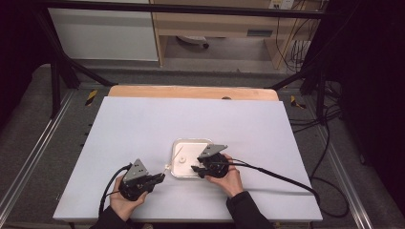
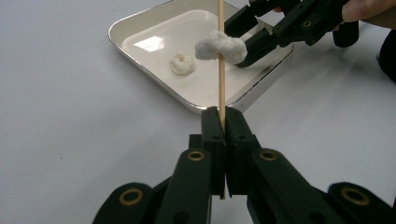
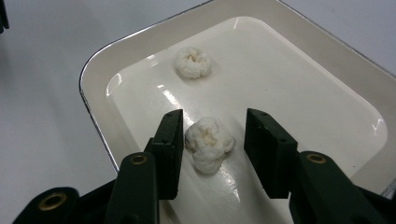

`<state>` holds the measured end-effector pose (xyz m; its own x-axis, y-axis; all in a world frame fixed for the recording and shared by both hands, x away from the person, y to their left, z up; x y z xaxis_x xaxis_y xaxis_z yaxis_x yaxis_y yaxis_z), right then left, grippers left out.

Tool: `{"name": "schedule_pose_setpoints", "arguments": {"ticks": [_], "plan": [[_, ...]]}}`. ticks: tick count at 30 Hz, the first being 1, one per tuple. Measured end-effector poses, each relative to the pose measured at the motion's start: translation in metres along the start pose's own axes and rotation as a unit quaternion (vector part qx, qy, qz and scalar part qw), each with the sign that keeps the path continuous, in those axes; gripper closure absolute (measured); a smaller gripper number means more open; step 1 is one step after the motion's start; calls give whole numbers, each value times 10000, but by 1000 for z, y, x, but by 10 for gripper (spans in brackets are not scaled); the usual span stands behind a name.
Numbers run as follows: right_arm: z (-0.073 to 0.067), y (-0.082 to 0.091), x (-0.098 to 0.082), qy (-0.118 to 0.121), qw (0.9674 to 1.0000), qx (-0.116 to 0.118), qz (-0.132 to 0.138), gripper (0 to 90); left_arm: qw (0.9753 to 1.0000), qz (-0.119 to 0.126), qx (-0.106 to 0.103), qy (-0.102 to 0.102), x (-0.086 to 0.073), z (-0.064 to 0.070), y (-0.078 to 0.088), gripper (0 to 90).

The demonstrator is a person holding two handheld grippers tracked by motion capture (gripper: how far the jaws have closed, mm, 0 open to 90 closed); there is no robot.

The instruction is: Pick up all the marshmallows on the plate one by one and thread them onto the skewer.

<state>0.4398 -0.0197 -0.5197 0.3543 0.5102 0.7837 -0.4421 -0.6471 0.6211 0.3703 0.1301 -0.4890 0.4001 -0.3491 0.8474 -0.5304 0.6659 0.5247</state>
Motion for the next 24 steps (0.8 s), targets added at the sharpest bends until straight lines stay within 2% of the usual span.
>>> {"name": "schedule_pose_setpoints", "arguments": {"ticks": [8,16,24], "plan": [[-1,1,-1,41,10000,-16,-6,643,10000,-5,18,6,-1,0,-1,880],[-1,2,0,-24,10000,22,-30,666,10000,-13,22,-8,-1,1,-1,879],[-2,14,11,-161,9996,167,157,677,10000,-29,-2,-63,-1,3,-2,879]]}}
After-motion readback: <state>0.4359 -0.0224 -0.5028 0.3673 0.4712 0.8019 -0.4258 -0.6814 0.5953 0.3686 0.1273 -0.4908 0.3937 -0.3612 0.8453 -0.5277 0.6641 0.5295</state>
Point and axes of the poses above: each handheld gripper's, and its own axes: y roughly backward along the jaws, x roughly out of its top, z roughly to its right, the point moved 10 cm from there along -y, roughly forward along the jaws, and after that the axes turned 3 degrees about z, right-handed, at the moved point
